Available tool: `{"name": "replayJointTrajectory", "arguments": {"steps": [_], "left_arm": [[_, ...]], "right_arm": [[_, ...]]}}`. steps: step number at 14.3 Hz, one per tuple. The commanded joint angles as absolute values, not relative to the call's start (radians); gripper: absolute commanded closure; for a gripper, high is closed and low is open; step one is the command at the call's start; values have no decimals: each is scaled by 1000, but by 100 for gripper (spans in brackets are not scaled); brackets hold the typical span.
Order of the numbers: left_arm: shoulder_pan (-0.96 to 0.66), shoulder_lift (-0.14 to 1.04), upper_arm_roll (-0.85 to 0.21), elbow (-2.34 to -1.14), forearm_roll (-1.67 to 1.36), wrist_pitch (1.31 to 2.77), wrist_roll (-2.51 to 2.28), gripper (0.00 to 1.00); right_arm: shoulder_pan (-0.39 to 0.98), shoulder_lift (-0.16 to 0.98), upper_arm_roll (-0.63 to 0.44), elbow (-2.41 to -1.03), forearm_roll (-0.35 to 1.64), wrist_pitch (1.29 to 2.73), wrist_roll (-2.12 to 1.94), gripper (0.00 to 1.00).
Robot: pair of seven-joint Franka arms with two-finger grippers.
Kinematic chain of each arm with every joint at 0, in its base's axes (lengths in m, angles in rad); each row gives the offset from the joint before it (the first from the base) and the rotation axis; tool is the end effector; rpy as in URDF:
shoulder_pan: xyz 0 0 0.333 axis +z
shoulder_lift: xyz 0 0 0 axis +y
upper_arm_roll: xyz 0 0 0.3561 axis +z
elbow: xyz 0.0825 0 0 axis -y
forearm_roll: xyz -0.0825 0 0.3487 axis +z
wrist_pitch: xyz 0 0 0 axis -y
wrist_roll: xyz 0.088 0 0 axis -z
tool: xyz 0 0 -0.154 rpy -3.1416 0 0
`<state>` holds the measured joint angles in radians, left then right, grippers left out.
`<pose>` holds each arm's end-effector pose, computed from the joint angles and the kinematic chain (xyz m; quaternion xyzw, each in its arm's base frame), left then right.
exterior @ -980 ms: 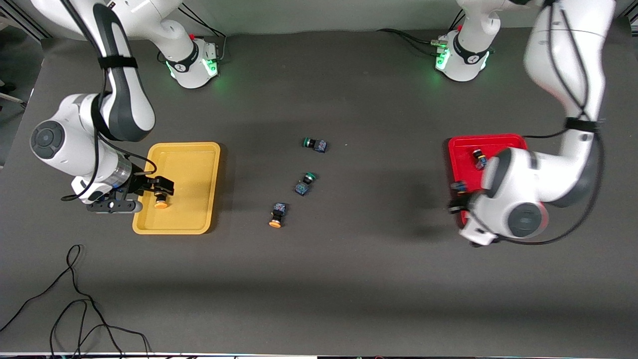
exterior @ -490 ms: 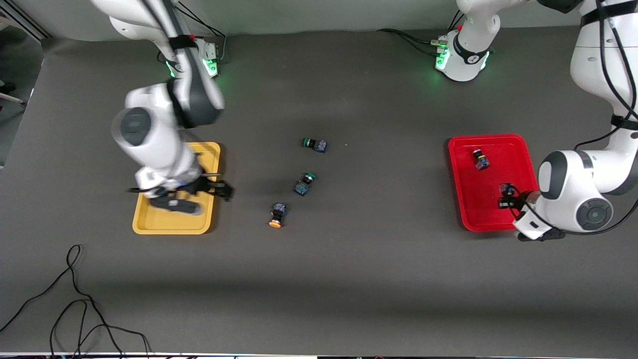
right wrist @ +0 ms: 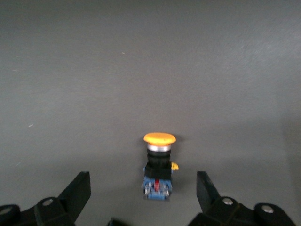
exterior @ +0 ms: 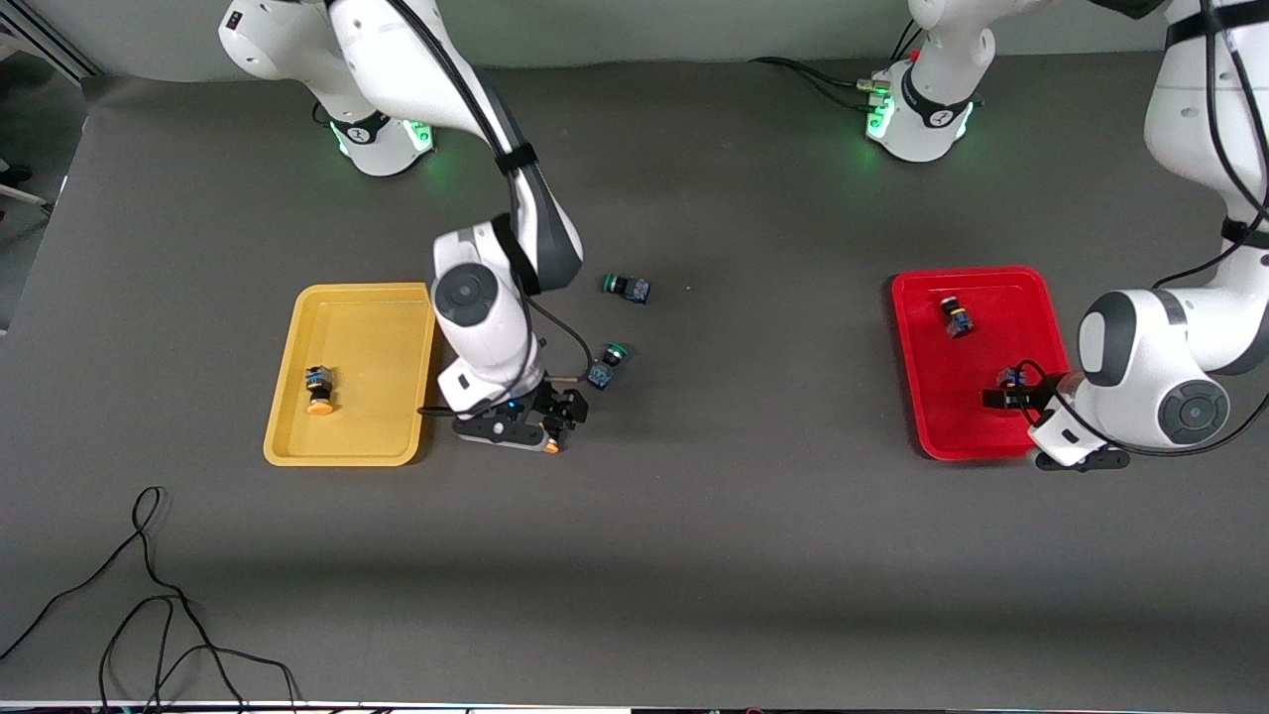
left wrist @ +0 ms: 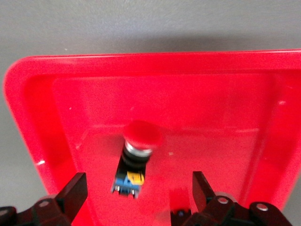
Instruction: Place red and yellow buttons in trays
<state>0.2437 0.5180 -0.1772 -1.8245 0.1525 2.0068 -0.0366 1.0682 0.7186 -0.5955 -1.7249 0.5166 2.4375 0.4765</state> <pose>0.5862 0.0606 0.2469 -0.9866 -0.0120 0.1617 0.0156 0.5771 0.3700 0.2438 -0.9901 0.1171 -0.0710 0.0293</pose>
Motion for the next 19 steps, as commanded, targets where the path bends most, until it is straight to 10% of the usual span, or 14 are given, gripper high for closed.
{"name": "replayJointTrajectory", "arguments": {"steps": [1, 4, 9, 19], "left_arm": [[213, 379, -178, -1865, 157, 1947, -61, 1], [210, 223, -181, -1905, 153, 1948, -75, 1], [181, 25, -187, -1937, 153, 1939, -75, 1], [153, -152, -183, -1910, 57, 1838, -54, 1]], "right_arm": [[1045, 833, -575, -1674, 626, 2496, 486, 0], [1040, 856, -572, -1660, 635, 2485, 486, 11], [1002, 848, -546, -1638, 637, 2432, 486, 100], [974, 571, -725, -1639, 503, 1953, 61, 100]]}}
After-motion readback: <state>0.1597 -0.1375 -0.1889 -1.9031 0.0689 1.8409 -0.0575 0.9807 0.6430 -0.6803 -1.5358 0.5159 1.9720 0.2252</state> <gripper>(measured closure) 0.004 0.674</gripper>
